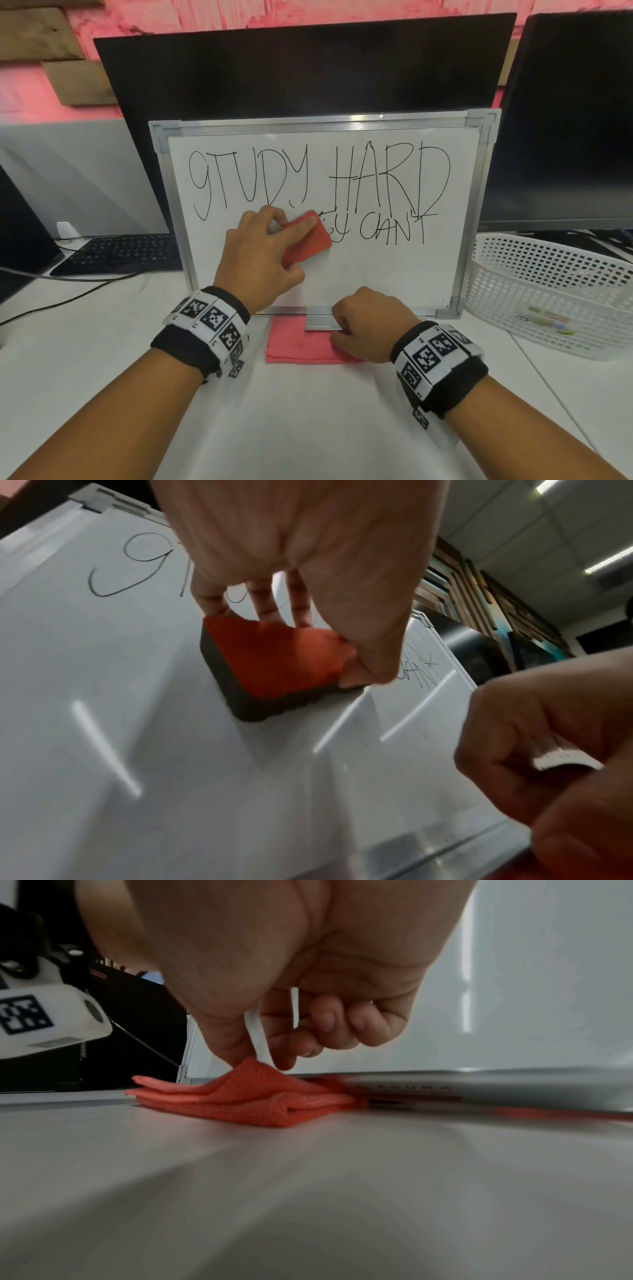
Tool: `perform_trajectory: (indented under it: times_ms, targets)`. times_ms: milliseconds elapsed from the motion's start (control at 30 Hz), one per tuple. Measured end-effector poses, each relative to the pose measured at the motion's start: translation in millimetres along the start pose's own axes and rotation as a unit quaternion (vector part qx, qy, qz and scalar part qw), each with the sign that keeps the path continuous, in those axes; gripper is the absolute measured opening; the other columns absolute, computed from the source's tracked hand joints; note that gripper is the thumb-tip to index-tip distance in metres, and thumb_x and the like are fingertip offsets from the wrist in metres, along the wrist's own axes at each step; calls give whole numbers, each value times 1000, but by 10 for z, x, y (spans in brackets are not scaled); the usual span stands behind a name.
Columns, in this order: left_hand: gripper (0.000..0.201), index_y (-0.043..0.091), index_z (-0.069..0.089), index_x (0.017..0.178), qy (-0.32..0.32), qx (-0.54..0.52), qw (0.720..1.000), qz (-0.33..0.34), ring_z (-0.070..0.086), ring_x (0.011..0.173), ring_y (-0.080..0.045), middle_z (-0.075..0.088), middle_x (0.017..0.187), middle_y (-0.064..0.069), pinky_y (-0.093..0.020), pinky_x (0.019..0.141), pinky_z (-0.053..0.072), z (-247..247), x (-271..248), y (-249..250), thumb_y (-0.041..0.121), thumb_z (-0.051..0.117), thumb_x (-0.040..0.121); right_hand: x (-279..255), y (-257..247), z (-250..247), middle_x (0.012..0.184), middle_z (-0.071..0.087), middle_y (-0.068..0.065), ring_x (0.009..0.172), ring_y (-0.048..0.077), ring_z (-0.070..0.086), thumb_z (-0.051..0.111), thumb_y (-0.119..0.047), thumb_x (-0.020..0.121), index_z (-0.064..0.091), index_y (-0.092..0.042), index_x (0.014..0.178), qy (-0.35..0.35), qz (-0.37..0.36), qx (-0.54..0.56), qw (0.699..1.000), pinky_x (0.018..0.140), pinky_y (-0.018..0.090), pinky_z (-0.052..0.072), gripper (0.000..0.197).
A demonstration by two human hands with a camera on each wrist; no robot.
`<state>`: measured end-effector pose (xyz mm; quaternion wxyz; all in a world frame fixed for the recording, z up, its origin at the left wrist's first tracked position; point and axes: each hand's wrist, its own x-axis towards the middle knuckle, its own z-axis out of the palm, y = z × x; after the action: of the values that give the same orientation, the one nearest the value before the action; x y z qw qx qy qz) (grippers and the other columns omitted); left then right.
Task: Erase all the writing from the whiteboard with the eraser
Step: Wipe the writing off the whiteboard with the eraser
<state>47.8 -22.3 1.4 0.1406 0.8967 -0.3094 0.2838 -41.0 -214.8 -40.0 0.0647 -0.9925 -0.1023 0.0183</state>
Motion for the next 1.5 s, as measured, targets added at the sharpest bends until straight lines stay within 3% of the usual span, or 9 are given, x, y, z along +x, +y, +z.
perform_trajectory:
  times_ms: [133,267,400,533,667,800,933,1067,1500]
  targets:
    - [71,42,60,133,-52,32,995,83,52,97,-29,55,114,-1,-48,75,49,95,-53,53,31,73,64,-11,4,-17,89,49,2,78,28,54,55,-44,93,49,-21,81,16,15,-11,1000,69,34,46,27]
    - [71,39,60,134,26,0,1000,16,50,96,-27,53,114,-1,-48,75,50,114,-27,43,29,75,66,-25,20,-19,88,48,2,78,27,51,54,-42,94,48,-21,83,32,23,-11,999,68,33,42,24]
    - [72,39,63,131,6,30,997,69,52,96,-29,56,112,-1,-46,74,46,141,-53,92,26,79,62,-49,34,-42,88,47,2,78,26,50,52,-41,95,46,-22,84,37,33,-14,999,67,32,40,23]
    - [71,39,60,134,49,7,999,9,50,99,-28,54,115,-2,-48,79,46,87,26,30,29,77,66,-65,47,-47,86,48,2,77,26,52,52,-41,95,46,-22,82,35,31,-16,999,67,32,42,24]
    - [73,39,61,132,14,38,997,72,52,96,-30,55,113,-2,-46,76,44,138,-19,88,26,79,62,-71,45,-56,87,46,2,77,26,51,51,-41,95,47,-21,84,29,36,-19,999,66,32,40,23]
    - [71,39,59,135,52,9,999,-2,50,102,-28,53,117,-1,-47,79,46,76,67,53,29,76,67,-71,49,-56,88,47,2,78,25,52,52,-41,95,48,-21,85,22,39,-18,999,68,33,43,23]
    - [73,41,60,133,2,37,997,73,51,99,-28,54,114,-1,-46,77,44,122,16,114,27,78,64,-53,49,-53,91,49,3,80,27,53,52,-42,95,51,-20,87,23,43,-22,999,69,34,45,23]
    - [71,39,59,134,46,-1,999,-20,50,102,-28,52,117,0,-47,79,45,120,20,124,27,75,66,-65,61,-45,92,51,4,79,27,54,52,-42,95,53,-20,88,21,44,-21,999,69,34,46,23]
    - [73,42,60,131,-31,23,998,44,49,97,-27,53,112,1,-46,77,43,170,-79,219,27,75,61,-52,84,-18,89,48,3,80,27,53,52,-41,95,48,-20,85,29,41,-24,998,70,34,45,23]
